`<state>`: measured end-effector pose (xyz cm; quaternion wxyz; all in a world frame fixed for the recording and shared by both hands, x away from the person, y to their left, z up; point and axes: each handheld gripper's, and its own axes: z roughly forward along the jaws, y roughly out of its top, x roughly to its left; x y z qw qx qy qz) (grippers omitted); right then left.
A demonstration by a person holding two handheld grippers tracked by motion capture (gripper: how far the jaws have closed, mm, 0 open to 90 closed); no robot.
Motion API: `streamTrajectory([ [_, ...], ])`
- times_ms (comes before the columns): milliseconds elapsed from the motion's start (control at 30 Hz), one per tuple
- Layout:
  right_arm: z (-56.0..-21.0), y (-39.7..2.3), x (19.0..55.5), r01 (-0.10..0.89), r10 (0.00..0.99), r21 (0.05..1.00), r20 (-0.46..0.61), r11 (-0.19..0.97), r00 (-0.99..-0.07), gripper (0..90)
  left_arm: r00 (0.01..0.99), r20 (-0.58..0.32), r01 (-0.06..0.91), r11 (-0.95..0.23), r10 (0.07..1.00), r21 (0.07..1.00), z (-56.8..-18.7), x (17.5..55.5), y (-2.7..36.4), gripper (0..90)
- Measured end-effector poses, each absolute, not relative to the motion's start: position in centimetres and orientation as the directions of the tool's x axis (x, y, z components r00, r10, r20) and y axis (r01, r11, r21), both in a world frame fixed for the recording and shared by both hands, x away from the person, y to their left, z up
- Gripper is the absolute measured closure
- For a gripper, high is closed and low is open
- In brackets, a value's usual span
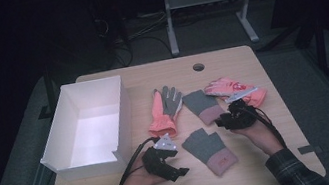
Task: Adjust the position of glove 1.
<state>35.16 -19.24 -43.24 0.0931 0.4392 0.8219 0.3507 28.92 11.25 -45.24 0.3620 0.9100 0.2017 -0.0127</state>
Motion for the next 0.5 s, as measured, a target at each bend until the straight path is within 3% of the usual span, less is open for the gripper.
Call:
streamTrajectory([
  [500,-42.5,-17.6,40.7,0.690,0.826,0.664,0.192,0.288,-0.530,62.7,0.922,-0.128,0.353,-0.660,0.365,0.663,-45.3,29.0,11.3,24.3],
])
